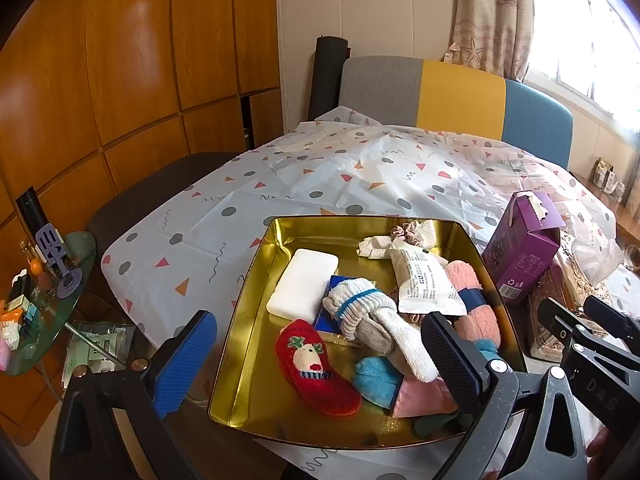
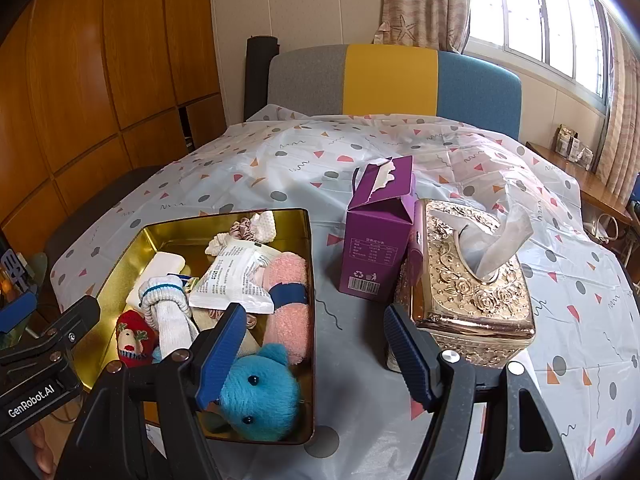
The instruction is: Organize soft objects
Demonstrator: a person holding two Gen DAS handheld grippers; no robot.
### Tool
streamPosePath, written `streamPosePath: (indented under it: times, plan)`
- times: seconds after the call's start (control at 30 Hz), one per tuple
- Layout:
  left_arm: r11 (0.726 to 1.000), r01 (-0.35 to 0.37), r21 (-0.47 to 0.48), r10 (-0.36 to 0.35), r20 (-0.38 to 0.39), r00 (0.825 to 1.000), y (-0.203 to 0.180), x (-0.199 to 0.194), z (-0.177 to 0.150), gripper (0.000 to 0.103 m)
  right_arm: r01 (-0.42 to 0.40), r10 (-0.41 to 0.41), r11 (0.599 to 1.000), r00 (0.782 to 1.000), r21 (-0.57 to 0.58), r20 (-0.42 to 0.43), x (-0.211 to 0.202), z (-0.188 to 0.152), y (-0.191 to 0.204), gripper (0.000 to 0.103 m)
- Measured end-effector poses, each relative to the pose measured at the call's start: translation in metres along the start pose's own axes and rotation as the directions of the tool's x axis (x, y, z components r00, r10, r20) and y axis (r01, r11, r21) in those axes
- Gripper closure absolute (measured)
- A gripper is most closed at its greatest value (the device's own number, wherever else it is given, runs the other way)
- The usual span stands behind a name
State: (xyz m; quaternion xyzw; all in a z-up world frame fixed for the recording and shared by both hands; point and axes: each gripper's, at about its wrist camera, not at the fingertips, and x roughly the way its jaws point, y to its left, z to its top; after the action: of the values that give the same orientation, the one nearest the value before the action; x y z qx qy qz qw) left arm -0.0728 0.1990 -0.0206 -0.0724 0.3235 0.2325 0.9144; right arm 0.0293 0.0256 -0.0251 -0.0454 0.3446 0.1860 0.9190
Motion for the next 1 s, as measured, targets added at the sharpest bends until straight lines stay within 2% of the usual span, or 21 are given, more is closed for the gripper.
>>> streamPosePath:
  times: [1.0]
  plan:
    - [1.000,0.019,0.006,-0.018,-0.025,1.000,-0.0008,0.0034,-0.0011,0.000,0.006,-0.006,1.000,1.000,-0.009,-0.007,0.0019,-0.0019,0.0010,0.031]
